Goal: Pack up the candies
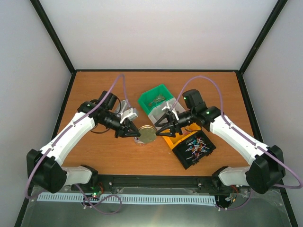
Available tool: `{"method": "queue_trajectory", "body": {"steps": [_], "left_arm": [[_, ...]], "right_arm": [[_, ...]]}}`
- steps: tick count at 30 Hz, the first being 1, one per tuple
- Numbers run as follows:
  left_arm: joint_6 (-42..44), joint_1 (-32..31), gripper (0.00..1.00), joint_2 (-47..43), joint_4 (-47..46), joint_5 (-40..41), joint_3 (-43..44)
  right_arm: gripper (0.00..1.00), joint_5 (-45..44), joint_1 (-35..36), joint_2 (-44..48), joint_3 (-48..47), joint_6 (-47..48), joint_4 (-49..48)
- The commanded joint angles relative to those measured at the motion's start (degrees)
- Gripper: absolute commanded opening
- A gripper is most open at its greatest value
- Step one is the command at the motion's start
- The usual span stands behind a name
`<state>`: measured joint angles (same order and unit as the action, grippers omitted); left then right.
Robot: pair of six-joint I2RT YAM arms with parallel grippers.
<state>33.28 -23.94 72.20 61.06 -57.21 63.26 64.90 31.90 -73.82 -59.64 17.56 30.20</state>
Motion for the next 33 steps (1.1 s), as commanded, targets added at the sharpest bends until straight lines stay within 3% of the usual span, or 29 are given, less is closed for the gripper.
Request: {"method": "queue_trajectory", "body": {"steps": [1,9,13,19,24,25,29,33], "left_arm": [[4.1,2.2,0.02,1.4,3.6,-4.2,2.8],[10.3,3.6,0.02,3.6,9.0,-7.1,4.3],[12.2,4.8,0.02,4.6,10.3,-7.2,4.5],[9.7,10.3,0.06,4.4,7.1,-7.4,4.1],[4.6,10.6,0.09,1.8,0.9,-4.5,1.9],[4.1,10.6,0.12,1.6,0.5,-3.7,1.8],[-1.3,11.3,0.56,-0.1,-4.8,2.7,1.0],[-8.8,11.9,0.85,-6.8,-15.9,14.3,-3.8]], "right_arm": [[0.55,-1.8,2.6,-2.0,-1.8,-0.1,-0.9],[0.52,-1.8,3.1,-6.4,-1.9,-5.5,-4.5],[0.36,-0.6,3.2,-7.7,-2.4,-7.8,-5.8],[0.04,0.5,3.2,-9.6,-2.3,-13.1,-8.8],[0.03,2.6,3.2,-13.2,-3.6,-17.9,-10.9],[0.03,2.8,3.1,-14.1,-3.9,-18.6,-11.0],[0.03,2.5,3.1,-16.5,-4.5,-22.8,-12.5],[0.03,2.0,3.0,-19.6,-4.1,-28.0,-15.6]]}}
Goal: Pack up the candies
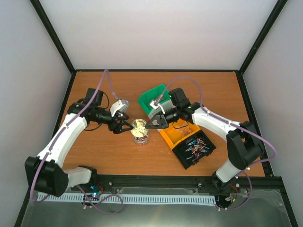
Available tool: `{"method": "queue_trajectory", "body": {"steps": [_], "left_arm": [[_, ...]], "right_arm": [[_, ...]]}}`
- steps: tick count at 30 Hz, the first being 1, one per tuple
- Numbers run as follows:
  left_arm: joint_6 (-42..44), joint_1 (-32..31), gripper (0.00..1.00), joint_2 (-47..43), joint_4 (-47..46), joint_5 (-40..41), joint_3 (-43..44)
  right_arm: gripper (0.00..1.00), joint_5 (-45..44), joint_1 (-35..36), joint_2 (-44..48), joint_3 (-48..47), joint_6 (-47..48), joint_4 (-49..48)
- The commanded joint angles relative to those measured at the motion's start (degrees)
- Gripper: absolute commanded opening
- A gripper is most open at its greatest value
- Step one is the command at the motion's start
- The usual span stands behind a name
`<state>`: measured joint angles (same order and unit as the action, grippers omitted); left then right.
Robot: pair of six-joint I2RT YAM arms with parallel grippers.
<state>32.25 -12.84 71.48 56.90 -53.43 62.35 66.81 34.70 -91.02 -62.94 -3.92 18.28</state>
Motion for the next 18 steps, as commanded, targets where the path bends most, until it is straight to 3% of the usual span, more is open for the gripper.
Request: {"method": "queue_trajectory", "body": {"steps": [1,3,10,18], "left_arm": [[-7.3,0.8,0.93,-7.3,-13.0,12.6,-3.8],[-4.1,0.6,1.00,-9.0,-12.7,14.7,-4.5],[4.5,-7.4,1.00,-12.4,-15.6,23.4,-8.1],[10.4,-14.6,1.00,-7.8,-17.0,26.6,-7.4]], "right_arm": [[0.03,0.1,0.2,-3.5,-0.7,-7.5,-4.4],[0.03,0.7,-0.1,-5.5,-0.4,-9.7,-5.7],[0.03,3.9,-0.6,-11.1,1.2,-21.0,-14.9],[0.03,5.9,-0.6,-12.1,3.2,-25.0,-19.9]]}}
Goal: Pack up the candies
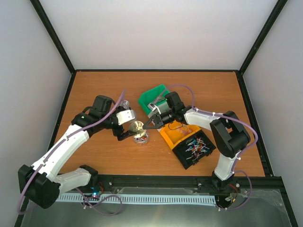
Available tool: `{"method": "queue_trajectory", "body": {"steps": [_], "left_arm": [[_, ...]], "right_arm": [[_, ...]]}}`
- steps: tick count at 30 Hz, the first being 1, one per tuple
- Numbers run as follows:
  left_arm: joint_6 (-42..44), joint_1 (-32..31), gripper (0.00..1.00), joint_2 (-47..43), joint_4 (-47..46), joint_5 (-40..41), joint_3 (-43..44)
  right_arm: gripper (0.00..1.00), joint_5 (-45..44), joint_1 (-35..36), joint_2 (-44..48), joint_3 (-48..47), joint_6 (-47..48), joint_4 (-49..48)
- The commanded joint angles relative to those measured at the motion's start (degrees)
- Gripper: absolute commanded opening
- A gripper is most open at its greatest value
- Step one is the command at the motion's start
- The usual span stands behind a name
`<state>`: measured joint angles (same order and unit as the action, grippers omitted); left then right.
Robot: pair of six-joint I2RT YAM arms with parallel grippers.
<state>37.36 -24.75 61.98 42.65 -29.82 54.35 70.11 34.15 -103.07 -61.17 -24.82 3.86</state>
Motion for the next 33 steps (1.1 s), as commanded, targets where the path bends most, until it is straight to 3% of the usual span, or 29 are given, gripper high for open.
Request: {"method": "queue_trajectory", "body": {"steps": [1,10,14,22,33], "left_arm": [[6.3,-3.6,1.00,2.2,-2.8,3.4,0.4],[9.5,-7.5,1.00,3.5,-4.8,6.5,-2.6],[10.2,-10.0,0.95,3.6,-7.4,12.2,-4.1],[10.4,-10.5,0.89,3.7,-9.8,14.7,-4.8],[12.6,-13.5,0.97,3.9,-10.3,17.9,-6.4]], "right_arm": [[0.03,2.9,0.0,-0.1,1.5,-4.7,-6.0],[0.03,3.9,0.0,-0.2,1.7,-5.9,-6.9],[0.03,4.5,0.0,-0.6,2.0,-7.9,-8.7],[0.03,5.2,-0.2,-0.6,3.0,-10.8,-11.3],[0.03,5.7,-0.7,-1.3,3.6,-13.4,-13.4]]}}
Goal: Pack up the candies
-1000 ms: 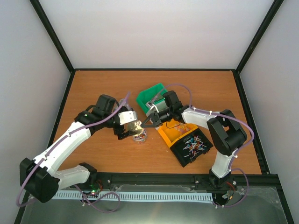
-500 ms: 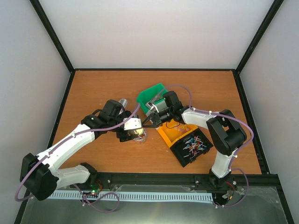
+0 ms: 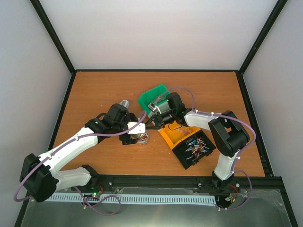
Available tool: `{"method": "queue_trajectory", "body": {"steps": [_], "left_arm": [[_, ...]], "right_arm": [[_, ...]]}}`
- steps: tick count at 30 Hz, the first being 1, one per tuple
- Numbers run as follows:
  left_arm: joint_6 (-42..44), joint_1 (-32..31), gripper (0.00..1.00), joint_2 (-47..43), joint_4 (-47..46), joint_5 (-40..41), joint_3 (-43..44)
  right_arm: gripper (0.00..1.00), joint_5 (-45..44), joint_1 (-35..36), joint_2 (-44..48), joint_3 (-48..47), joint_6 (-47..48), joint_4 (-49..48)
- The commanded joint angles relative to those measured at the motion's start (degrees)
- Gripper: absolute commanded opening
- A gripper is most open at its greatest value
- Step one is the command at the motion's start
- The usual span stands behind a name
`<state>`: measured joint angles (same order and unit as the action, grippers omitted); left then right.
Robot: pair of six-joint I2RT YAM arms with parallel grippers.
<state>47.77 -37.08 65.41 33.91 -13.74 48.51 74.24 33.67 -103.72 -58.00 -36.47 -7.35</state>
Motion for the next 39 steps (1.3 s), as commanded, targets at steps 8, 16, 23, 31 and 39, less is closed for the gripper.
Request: {"method": "queue_trajectory", "body": {"steps": [8,16,23,31,39], "left_arm": [[2.0,-1.2,0.85,0.5,-0.8,1.8,-0.2],[-1.0,-1.2,0.78,0.9,0.4,-1.1,0.9],[-2.5,-0.4,0.77,3.6,1.1,-1.7,0.5],[-4.3,3.1,0.75,9.6,2.8,-5.5,2.7],[-4.9,4.7,0.74,9.4,2.3,-6.9,2.7]], "right_arm": [[0.03,1.6,-0.4,-0.5,0.8,-1.5,-2.1],[0.19,0.0,-1.1,-0.5,0.0,2.8,2.3],[0.65,-9.1,-3.5,3.4,-0.7,16.4,15.6],[0.84,-14.7,-3.4,5.5,0.7,24.8,22.1],[1.00,-16.8,-1.0,5.3,2.1,24.2,23.9]]}}
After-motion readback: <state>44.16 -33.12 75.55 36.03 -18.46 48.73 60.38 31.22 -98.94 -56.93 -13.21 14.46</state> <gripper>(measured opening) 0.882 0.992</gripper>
